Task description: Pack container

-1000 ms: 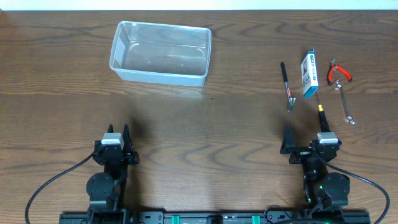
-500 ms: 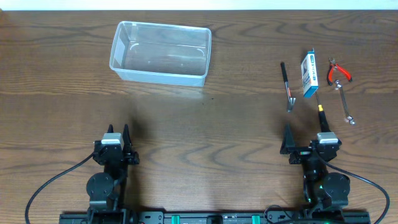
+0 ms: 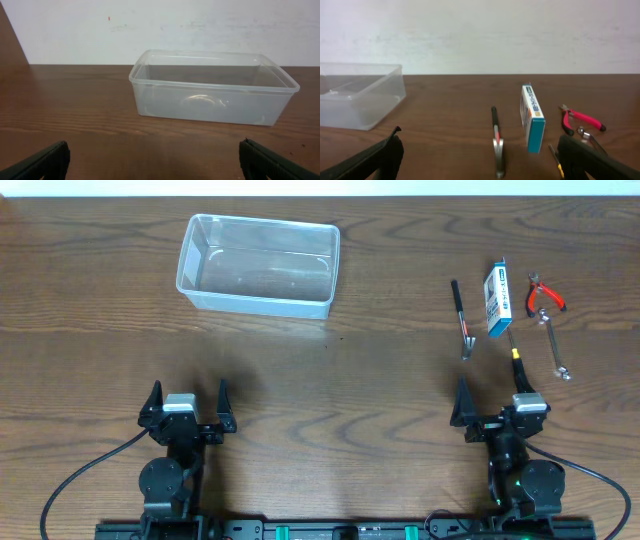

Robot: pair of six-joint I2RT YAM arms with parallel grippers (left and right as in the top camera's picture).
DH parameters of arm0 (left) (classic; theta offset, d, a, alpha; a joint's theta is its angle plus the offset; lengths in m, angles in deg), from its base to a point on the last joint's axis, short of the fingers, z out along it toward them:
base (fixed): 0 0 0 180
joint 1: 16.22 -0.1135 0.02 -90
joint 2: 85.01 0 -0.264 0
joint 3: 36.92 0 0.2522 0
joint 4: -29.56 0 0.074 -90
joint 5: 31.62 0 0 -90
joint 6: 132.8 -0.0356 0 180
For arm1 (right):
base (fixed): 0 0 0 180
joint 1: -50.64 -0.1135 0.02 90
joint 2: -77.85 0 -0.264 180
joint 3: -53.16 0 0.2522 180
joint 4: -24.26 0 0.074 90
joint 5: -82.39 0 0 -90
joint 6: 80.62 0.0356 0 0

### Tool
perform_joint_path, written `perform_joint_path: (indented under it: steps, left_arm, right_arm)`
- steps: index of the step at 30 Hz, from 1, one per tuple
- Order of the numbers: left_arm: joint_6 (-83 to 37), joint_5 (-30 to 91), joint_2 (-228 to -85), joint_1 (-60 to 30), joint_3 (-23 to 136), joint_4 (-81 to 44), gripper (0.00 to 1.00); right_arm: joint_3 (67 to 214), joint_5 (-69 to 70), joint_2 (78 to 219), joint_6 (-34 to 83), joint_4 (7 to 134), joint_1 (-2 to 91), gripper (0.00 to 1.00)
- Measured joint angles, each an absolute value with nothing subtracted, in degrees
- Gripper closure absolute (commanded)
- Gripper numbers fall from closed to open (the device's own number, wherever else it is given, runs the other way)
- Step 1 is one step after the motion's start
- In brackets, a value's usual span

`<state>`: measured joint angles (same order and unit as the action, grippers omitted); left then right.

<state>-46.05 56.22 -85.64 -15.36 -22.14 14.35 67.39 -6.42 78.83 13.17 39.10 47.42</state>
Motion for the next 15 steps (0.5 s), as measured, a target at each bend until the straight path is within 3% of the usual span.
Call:
perform_joint_path:
  steps: [15]
  left_arm:
    - [-46.0,56.2,-85.6,-15.4,-22.1,14.4,0.02]
  right_arm:
    - [73.7,-6.1,86.5,11.7,38.3,47.4,0.01]
